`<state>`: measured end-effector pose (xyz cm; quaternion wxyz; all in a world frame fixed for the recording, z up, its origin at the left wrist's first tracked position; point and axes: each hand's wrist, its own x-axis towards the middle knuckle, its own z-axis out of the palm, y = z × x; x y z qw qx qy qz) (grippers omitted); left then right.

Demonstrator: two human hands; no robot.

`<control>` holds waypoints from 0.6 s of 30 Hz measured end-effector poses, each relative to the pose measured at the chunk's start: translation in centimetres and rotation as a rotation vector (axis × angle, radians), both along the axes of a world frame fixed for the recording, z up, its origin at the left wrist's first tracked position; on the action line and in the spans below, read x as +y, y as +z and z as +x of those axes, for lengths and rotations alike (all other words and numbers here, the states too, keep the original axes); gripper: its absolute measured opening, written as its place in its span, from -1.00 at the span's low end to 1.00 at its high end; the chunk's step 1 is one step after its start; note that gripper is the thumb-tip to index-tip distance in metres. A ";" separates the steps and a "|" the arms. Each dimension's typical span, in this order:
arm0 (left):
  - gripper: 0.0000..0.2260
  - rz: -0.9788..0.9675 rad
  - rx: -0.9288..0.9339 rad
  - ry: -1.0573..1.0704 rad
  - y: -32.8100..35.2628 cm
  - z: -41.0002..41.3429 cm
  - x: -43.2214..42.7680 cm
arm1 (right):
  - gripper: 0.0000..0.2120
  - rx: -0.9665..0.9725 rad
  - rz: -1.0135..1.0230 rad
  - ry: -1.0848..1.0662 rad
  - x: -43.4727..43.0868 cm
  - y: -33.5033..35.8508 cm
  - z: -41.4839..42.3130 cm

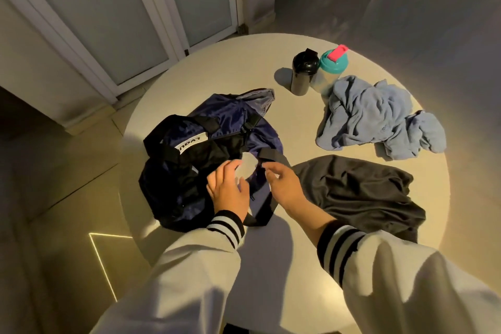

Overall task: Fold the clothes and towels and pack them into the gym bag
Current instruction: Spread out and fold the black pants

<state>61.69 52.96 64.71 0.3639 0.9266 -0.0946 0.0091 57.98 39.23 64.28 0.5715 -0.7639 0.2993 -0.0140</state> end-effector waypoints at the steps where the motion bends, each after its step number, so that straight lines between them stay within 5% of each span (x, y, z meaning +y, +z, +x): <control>1: -0.67 0.014 -0.021 -0.050 0.4 -0.9 -1.1 | -0.76 0.016 0.014 -0.009 -0.7 -0.1 -1.0; 5: -0.76 0.082 0.070 -0.166 0.5 -3.7 -5.7 | -0.77 0.037 0.041 -0.015 -3.9 0.1 -4.8; 8: -0.70 -0.042 0.294 -0.209 -0.3 -5.7 -8.9 | -0.78 0.026 -0.003 0.018 -6.9 0.0 -7.6; 18: -0.59 -0.053 0.542 -0.369 -6.4 -11.8 -16.2 | -0.75 0.141 -0.553 0.170 -15.3 -4.2 -14.0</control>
